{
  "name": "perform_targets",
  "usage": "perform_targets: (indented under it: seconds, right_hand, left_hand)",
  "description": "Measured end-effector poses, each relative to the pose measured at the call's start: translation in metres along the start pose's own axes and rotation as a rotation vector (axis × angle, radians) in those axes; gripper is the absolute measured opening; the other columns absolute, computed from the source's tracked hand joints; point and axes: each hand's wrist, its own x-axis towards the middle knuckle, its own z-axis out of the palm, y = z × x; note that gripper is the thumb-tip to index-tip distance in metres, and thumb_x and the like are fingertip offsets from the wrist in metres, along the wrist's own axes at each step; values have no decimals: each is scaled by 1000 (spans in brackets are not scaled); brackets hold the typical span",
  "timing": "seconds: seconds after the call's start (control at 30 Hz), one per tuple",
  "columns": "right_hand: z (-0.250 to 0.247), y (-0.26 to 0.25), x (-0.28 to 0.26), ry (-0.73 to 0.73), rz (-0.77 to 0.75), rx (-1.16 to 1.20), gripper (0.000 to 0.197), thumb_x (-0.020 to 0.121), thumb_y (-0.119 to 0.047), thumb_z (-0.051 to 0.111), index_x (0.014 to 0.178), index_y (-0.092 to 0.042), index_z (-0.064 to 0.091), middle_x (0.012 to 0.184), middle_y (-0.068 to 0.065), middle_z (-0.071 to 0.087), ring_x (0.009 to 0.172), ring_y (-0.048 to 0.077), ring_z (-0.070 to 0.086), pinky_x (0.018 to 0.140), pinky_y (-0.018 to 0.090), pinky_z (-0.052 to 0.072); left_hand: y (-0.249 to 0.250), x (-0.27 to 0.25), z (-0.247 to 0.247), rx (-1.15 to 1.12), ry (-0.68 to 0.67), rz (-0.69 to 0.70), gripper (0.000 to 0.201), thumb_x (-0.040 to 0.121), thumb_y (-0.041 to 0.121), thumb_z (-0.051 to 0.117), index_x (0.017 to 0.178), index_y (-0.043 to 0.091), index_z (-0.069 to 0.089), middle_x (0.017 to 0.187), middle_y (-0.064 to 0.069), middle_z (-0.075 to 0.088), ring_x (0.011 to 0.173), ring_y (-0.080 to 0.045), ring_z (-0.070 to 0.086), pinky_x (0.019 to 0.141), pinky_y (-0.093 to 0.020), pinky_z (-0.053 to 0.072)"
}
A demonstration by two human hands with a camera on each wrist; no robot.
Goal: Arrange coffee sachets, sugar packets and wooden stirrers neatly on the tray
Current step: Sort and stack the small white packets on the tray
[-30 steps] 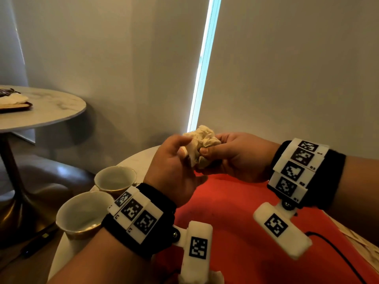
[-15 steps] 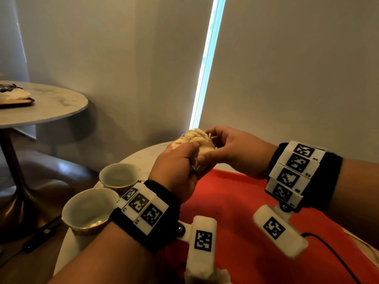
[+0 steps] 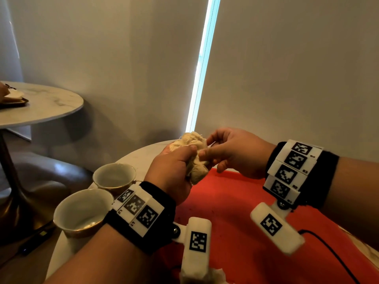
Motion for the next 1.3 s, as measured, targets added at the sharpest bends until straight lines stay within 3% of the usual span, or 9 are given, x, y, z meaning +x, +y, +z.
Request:
perform_targets:
  seconds: [0.07, 0.13, 0.3, 0.57, 0.73, 0.93, 1.0, 1.13, 1.3]
  right_hand:
    - [0, 2, 1, -16, 21, 10, 30, 80, 3, 77, 101, -7, 58, 74, 10, 69, 64, 22, 69, 49, 28, 52]
    - [-1, 3, 1, -1, 38, 27, 32, 79, 10, 74, 103, -6, 59, 75, 10, 67, 60, 21, 67, 50, 27, 53]
    - [-5, 7, 1, 47, 56, 10, 34, 79, 11, 74, 106, -5, 61, 85, 12, 69, 66, 20, 70, 54, 29, 53]
    - [-21, 13, 5, 161, 64, -18, 23, 87, 13, 62, 93, -9, 59, 92, 18, 70, 73, 24, 74, 55, 32, 46]
    - [-23, 26, 20, 258, 191, -60, 25, 90, 12, 59, 106, -7, 56, 94, 20, 70, 63, 20, 72, 51, 29, 51]
    - [-10, 43, 49, 165, 280, -131, 23, 90, 15, 57, 83, -5, 66, 80, 13, 64, 56, 17, 66, 50, 27, 56]
    - [-2, 48, 58, 114, 319, -144, 23, 90, 13, 59, 86, -6, 71, 82, 13, 64, 64, 20, 63, 57, 30, 60]
    - [14, 56, 72, 17, 319, -278, 31, 87, 6, 60, 104, -15, 74, 98, 7, 72, 86, 22, 70, 89, 43, 60]
    - [29, 62, 82, 13, 296, -354, 46, 84, 11, 60, 114, -20, 75, 111, 2, 73, 107, 22, 70, 97, 45, 56]
  left_hand:
    - [1, -2, 1, -16, -4, -55, 33, 97, 7, 55, 129, 1, 60, 104, -24, 69, 80, -36, 70, 59, -35, 56]
    - [1, -3, 1, -36, 4, -93, 36, 97, 5, 53, 133, -1, 54, 109, -28, 69, 80, -38, 71, 60, -37, 58]
    - [1, -5, -1, -11, 59, -108, 35, 97, 1, 55, 133, 4, 55, 113, -24, 70, 69, -26, 75, 56, -32, 58]
    - [10, -4, 1, -63, 241, 30, 37, 94, -4, 53, 131, 0, 56, 92, -20, 64, 52, -19, 66, 54, -28, 56]
    - [34, -13, 1, -146, 243, 176, 30, 94, -3, 57, 122, 5, 60, 88, -15, 69, 58, -18, 69, 60, -29, 60]
    - [53, -23, -3, -214, 218, 198, 14, 97, 2, 58, 108, 9, 62, 98, -13, 68, 67, -21, 72, 63, -28, 60]
    - [55, -25, -4, -221, 209, 192, 16, 97, 3, 58, 112, 9, 61, 105, -15, 66, 76, -24, 70, 65, -28, 61]
    - [53, -26, -3, -209, 207, 176, 10, 97, 4, 57, 104, 10, 61, 100, -14, 66, 74, -24, 69, 66, -29, 62]
    - [52, -26, -1, -197, 204, 152, 7, 98, 4, 57, 98, 11, 61, 97, -13, 66, 74, -23, 69, 65, -28, 62]
